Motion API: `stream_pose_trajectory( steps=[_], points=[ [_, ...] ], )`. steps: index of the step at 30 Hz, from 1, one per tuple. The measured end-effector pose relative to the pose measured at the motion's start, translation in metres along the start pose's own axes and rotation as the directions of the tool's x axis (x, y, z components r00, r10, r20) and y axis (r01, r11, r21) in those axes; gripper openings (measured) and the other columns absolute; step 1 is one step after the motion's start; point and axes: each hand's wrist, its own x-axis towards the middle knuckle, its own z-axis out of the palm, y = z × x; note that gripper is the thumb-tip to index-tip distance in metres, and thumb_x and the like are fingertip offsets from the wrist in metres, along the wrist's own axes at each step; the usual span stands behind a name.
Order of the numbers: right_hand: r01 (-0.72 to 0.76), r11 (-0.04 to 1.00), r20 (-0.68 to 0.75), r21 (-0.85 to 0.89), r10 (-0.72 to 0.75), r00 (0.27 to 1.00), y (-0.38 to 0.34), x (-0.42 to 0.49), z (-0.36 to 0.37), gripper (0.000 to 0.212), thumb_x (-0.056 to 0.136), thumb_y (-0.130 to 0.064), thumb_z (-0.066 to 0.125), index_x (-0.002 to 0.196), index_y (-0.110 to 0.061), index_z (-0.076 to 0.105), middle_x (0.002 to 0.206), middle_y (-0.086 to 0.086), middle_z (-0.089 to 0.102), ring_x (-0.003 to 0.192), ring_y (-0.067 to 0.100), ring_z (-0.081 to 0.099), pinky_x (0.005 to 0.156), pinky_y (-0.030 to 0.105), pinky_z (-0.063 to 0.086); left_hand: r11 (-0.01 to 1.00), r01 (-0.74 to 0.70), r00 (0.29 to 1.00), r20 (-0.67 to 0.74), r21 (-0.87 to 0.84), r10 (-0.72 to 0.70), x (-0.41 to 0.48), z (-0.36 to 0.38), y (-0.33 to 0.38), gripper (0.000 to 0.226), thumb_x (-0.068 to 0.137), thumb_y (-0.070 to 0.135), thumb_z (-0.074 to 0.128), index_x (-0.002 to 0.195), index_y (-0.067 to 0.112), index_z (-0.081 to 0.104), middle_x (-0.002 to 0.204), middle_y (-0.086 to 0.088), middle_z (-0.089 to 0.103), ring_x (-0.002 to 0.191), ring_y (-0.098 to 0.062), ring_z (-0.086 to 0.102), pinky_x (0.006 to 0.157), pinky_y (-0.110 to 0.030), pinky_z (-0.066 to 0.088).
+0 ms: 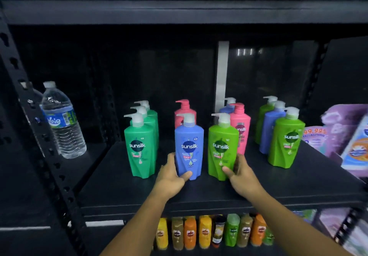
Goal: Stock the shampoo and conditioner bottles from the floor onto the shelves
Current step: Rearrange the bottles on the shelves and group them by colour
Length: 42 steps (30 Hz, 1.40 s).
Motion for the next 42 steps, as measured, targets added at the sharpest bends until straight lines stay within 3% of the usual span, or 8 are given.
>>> stream_pose_trajectory(
  steps=[7,11,15,23,32,35,39,42],
  points=[
    [-0.055,0.995,-0.061,-0.087,0.050,0.997,0.003,-0.038,-0.042,0.046,0.095,-0.024,0.069,0.132,-0.021,0.042,0.108,-0.011,0.064,0.105,0.015,0.062,0.086,0.030,0.046,0.997,-0.073,0.994,0.076,-0.003,0.073,-0.005,0.010,0.007,0.069,0.060,0.064,0.076,0.115,0.053,0.037,0.118,0.022,0.067,0.122,-0.022,0.059,0.107,-0.050,0.047],
    [-0.060,0.994,-0.108,-0.092,0.050,0.993,0.004,-0.050,-0.060,0.048,0.095,-0.023,0.070,0.134,-0.020,0.043,0.117,-0.006,0.066,0.110,0.017,0.062,0.093,0.035,0.049,0.990,-0.139,0.985,0.101,0.011,0.137,-0.017,0.028,0.029,0.065,0.070,0.055,0.082,0.121,0.039,0.045,0.115,0.025,0.066,0.121,-0.017,0.061,0.118,-0.050,0.034],
    [-0.081,0.993,-0.164,-0.091,0.066,0.984,0.011,-0.056,-0.083,0.056,0.095,-0.024,0.070,0.142,-0.015,0.041,0.124,-0.001,0.066,0.115,0.021,0.062,0.097,0.040,0.050,0.989,-0.146,0.979,0.139,-0.031,0.149,-0.025,0.058,0.051,0.065,0.071,0.056,0.081,0.122,0.045,0.041,0.120,0.019,0.065,0.124,-0.021,0.056,0.107,-0.047,0.048],
    [-0.152,0.985,-0.270,-0.083,0.124,0.955,0.032,-0.050,-0.137,0.051,0.096,-0.023,0.068,0.139,-0.014,0.041,0.122,0.004,0.066,0.105,0.023,0.060,0.087,0.037,0.047,0.983,-0.175,0.962,0.203,-0.060,0.184,-0.022,0.128,0.093,0.071,0.075,0.050,0.079,0.131,0.042,0.036,0.129,0.014,0.064,0.129,-0.023,0.055,0.108,-0.047,0.047],
    [-0.168,0.984,-0.303,-0.054,0.144,0.942,0.062,-0.036,-0.200,0.042,0.098,-0.017,0.065,0.134,-0.015,0.042,0.111,0.003,0.065,0.098,0.024,0.059,0.079,0.034,0.043,0.988,-0.129,0.966,0.215,-0.087,0.145,-0.011,0.200,0.136,0.070,0.091,0.032,0.070,0.146,0.040,0.027,0.148,0.010,0.050,0.151,-0.036,0.026,0.123,-0.054,0.024],
    [-0.162,0.987,-0.312,-0.023,0.147,0.939,0.072,-0.032,-0.212,0.042,0.098,-0.018,0.064,0.134,-0.017,0.042,0.112,0.000,0.065,0.101,0.023,0.060,0.080,0.034,0.043,0.991,-0.128,0.972,0.194,-0.033,0.132,-0.015,0.212,0.150,0.069,0.098,0.032,0.064,0.153,0.035,0.023,0.153,0.012,0.048,0.155,-0.037,0.010,0.128,-0.048,0.001],
    [-0.148,0.989,-0.332,-0.022,0.133,0.934,0.085,-0.028,-0.217,0.045,0.100,-0.018,0.062,0.139,-0.017,0.040,0.114,0.000,0.064,0.102,0.024,0.059,0.083,0.034,0.044,0.983,-0.176,0.966,0.200,0.046,0.163,-0.012,0.220,0.139,0.070,0.094,0.057,0.057,0.153,0.045,0.021,0.143,0.021,0.058,0.156,-0.032,0.016,0.127,-0.043,-0.003],
    [-0.158,0.987,-0.372,0.003,0.148,0.916,0.089,-0.026,-0.215,0.048,0.100,-0.018,0.060,0.143,-0.016,0.038,0.118,0.004,0.065,0.107,0.029,0.060,0.086,0.038,0.047,0.978,-0.196,0.964,0.197,0.068,0.179,-0.008,0.222,0.129,0.068,0.095,0.058,0.053,0.153,0.054,0.018,0.148,0.028,0.051,0.155,-0.028,0.023,0.128,-0.046,0.000]
  ],
)
